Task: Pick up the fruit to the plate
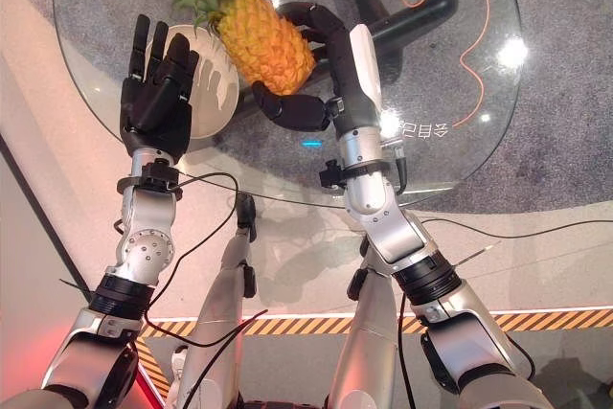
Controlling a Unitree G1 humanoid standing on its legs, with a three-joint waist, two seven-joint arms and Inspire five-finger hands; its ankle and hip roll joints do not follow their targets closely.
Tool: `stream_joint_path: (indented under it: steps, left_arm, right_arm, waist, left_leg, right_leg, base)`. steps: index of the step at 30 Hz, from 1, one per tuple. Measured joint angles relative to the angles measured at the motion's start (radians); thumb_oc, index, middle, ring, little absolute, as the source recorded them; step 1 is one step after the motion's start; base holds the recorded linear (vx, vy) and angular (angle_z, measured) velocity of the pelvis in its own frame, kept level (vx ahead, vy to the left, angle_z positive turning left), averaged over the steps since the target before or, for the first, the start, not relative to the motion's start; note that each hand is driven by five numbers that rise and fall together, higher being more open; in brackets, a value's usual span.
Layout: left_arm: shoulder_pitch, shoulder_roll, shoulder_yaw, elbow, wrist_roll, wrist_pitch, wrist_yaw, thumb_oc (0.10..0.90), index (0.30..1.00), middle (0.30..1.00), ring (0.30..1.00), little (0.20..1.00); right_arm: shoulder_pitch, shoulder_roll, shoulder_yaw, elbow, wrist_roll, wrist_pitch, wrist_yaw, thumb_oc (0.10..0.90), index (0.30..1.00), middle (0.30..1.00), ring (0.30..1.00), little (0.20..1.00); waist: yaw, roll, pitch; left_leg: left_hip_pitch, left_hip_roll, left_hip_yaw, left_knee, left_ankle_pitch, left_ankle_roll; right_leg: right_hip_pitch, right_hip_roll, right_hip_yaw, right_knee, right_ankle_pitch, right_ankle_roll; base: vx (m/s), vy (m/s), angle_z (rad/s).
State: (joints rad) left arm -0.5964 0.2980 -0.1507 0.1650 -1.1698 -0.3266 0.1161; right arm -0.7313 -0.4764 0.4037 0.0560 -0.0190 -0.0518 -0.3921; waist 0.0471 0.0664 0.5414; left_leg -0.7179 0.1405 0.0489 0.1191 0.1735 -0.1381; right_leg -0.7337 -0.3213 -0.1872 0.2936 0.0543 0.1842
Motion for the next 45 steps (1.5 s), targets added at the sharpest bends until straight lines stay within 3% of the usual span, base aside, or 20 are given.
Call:
stream_joint_path:
  steps: [37, 45]
  left_arm:
    - [-0.003, -0.004, 0.002, -0.029, -0.07, -0.008, -0.025, 0.8, 0.9, 0.9, 0.9, 0.9]
    - [0.002, 0.0, 0.012, -0.029, -0.093, 0.005, -0.091, 0.8, 0.9, 0.9, 0.9, 0.9]
  right_arm:
    - [-0.004, 0.0, 0.035, 0.0, 0.001, 0.001, 0.08, 0.1, 0.3, 0.3, 0.3, 0.2]
    - [-0.006, -0.028, 0.034, -0.045, 0.005, 0.016, 0.08, 0.1, 0.3, 0.3, 0.3, 0.2]
  waist:
    - [0.001, 0.0, 0.0]
    - [0.002, 0.0, 0.0]
  left_leg:
    - [0.0, -0.004, 0.0, -0.004, 0.0, 0.0]
    - [0.002, -0.011, 0.0, -0.013, 0.004, 0.005]
  right_leg:
    - [-0.001, -0.004, 0.0, 0.0, -0.002, 0.002]
    - [-0.002, -0.011, -0.001, 0.0, -0.002, 0.004]
  base:
    - [0.0, 0.0, 0.0]
    - [0.0, 0.001, 0.01]
